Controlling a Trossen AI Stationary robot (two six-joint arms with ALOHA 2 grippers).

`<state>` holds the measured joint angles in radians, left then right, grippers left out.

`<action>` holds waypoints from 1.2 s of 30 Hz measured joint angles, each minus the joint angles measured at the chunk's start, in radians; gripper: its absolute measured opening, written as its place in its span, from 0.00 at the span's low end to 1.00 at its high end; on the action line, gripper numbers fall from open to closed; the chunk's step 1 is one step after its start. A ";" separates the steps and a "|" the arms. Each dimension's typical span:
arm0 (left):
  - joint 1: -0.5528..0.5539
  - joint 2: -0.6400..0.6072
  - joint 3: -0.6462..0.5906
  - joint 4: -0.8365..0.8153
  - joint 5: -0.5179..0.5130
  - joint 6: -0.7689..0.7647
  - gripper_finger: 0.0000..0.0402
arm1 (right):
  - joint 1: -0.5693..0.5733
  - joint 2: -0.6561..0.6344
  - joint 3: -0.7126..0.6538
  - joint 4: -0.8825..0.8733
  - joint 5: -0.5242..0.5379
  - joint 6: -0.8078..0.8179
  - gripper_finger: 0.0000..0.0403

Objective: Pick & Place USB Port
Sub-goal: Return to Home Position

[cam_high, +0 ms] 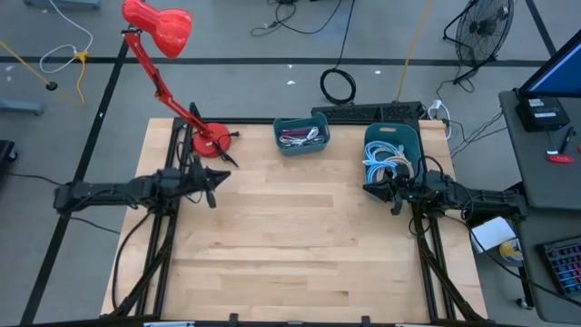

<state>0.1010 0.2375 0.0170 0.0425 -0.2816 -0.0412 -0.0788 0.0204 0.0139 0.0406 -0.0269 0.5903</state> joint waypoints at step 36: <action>-0.051 0.005 -0.001 -0.032 0.288 -0.016 0.06 | 0.000 0.000 0.000 0.000 0.000 0.000 0.00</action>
<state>0.0498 0.2420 0.0158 0.0105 0.0066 -0.0577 -0.0788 0.0204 0.0139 0.0406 -0.0269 0.5903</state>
